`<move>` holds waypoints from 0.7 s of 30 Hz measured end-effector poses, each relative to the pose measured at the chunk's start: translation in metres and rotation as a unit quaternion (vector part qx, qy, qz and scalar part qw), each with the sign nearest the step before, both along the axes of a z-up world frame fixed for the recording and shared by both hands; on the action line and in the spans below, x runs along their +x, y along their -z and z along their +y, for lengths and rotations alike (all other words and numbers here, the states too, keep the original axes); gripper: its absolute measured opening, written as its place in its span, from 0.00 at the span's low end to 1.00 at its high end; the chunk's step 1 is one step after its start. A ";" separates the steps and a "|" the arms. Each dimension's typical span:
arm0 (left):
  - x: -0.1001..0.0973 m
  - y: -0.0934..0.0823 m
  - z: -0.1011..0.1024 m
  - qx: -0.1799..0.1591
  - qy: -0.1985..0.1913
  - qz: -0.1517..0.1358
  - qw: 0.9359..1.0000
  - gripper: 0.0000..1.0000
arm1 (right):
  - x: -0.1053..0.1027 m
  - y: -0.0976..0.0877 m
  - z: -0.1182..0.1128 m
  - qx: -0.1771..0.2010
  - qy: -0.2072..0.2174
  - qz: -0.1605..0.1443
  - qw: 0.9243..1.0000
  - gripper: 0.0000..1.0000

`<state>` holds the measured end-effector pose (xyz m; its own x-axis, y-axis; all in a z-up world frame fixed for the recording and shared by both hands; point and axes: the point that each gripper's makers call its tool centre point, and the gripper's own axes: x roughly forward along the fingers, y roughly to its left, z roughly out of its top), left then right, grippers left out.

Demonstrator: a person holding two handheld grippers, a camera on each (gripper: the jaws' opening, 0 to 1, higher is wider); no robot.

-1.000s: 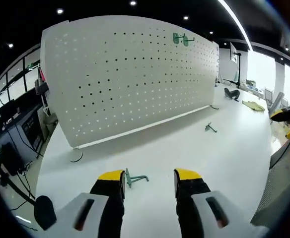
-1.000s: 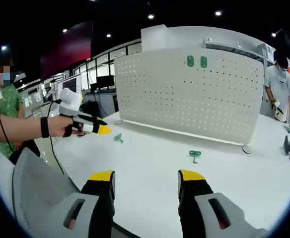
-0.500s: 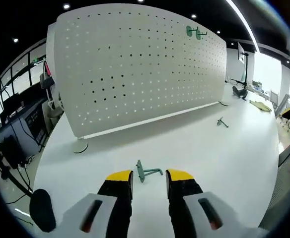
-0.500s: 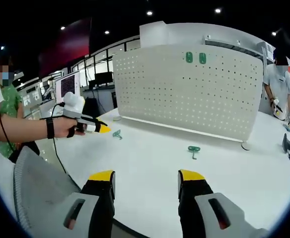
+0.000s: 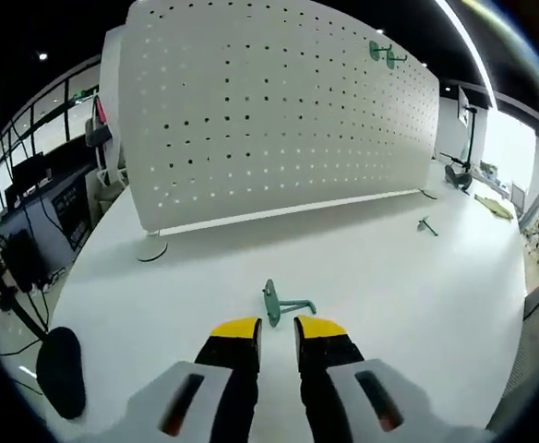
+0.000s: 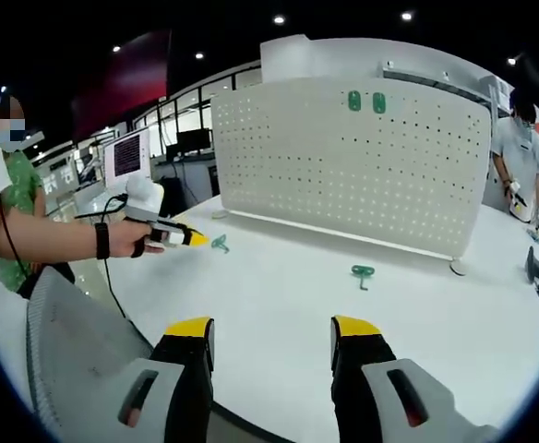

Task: Insert the hook assembly into the mounting plate slot until the hook locks in place.

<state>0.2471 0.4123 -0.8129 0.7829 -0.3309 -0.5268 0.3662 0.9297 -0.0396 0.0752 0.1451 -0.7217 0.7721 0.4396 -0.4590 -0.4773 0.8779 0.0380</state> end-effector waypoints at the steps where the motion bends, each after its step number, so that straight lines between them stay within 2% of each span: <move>1: 0.001 0.001 0.000 0.001 0.000 0.000 1.000 0.16 | 0.000 0.000 0.000 -0.001 -0.001 0.001 1.000 0.51; 9: 0.006 0.012 -0.003 -0.005 0.002 0.009 1.000 0.16 | -0.001 0.006 -0.003 -0.005 0.001 0.013 1.000 0.51; 12: 0.009 0.017 -0.003 0.000 0.002 0.014 1.000 0.16 | 0.000 0.005 -0.003 0.005 0.003 0.017 1.000 0.51; 21: 0.015 0.024 -0.003 -0.015 -0.009 0.022 1.000 0.15 | -0.001 0.007 -0.005 0.001 0.007 0.021 1.000 0.51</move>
<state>0.2625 0.4094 -0.8366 0.7650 -0.3339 -0.5507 0.3471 0.9340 -0.0841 0.0745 0.1404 -0.7290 0.7582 0.4302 -0.4899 -0.4630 0.8843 0.0598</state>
